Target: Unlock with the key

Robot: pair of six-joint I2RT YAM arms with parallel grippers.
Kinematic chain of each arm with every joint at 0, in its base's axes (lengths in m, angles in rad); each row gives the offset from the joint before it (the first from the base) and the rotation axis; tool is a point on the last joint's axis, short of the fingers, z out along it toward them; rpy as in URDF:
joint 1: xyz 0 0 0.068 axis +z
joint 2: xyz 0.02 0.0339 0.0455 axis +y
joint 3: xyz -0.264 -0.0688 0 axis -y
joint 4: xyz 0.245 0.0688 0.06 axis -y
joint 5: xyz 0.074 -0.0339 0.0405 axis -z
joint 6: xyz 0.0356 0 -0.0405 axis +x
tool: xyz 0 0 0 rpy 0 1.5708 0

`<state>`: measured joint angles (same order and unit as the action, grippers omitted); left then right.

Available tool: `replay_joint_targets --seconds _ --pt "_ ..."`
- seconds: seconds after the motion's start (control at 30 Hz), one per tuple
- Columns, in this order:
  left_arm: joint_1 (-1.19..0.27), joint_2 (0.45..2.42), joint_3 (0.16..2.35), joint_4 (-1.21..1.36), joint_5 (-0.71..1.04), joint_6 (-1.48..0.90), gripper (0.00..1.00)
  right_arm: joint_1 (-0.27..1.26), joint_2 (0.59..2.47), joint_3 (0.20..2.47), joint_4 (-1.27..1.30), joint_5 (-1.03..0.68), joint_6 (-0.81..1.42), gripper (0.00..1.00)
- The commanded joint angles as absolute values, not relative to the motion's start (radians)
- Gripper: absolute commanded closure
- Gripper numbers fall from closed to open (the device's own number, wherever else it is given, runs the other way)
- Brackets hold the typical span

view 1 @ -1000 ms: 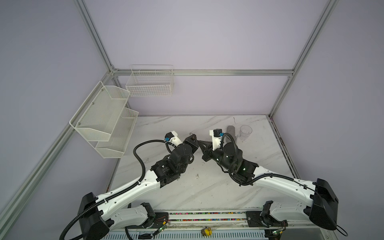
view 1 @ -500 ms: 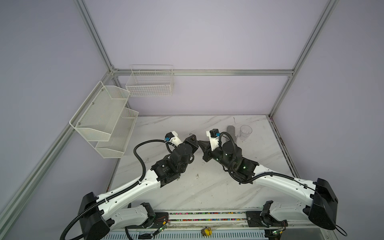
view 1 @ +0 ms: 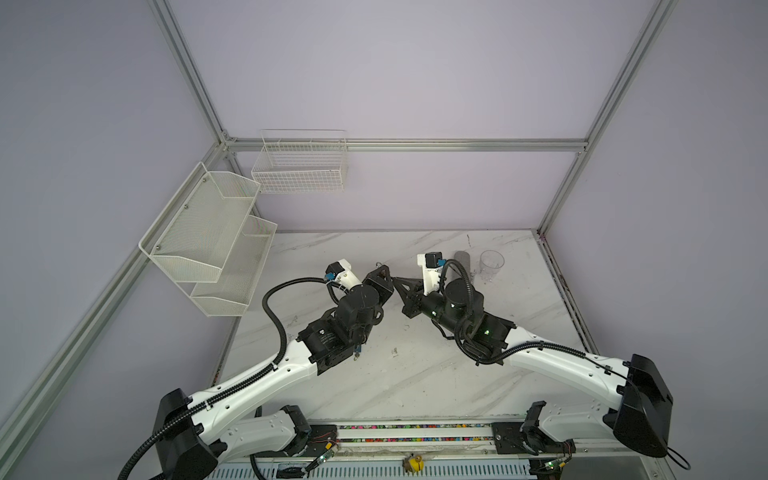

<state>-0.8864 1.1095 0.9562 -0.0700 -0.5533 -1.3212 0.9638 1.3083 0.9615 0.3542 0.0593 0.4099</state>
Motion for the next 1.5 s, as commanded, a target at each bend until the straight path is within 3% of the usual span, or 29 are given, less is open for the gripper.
replay_joint_targets --seconds 0.0,0.3,0.63,0.83,1.07,1.27,1.47 --pt "-0.949 1.07 0.918 -0.114 -0.273 -1.3 1.0 0.992 1.26 0.981 0.477 0.123 0.393 1.0" --pt "-0.94 0.991 0.801 0.057 -0.515 -1.29 1.0 1.071 1.219 0.941 0.389 0.255 0.407 1.0" --pt "-0.94 0.995 0.782 0.123 -0.542 -1.294 1.0 1.082 1.184 0.917 0.325 0.314 0.42 1.0" --pt "-0.941 1.022 0.81 0.123 -0.479 -1.286 1.0 1.082 1.21 0.926 0.392 0.207 0.39 1.0" --pt "-0.945 1.113 0.888 0.203 -0.225 -1.263 1.0 1.082 1.283 1.005 0.41 0.189 0.385 1.0" --pt "-0.943 1.095 0.902 0.145 -0.263 -1.235 1.0 1.067 1.25 0.994 0.367 0.219 0.433 1.0" --pt "-0.941 1.082 0.911 0.1 -0.191 -1.266 1.0 0.99 1.245 0.994 0.422 -0.039 0.418 1.0"
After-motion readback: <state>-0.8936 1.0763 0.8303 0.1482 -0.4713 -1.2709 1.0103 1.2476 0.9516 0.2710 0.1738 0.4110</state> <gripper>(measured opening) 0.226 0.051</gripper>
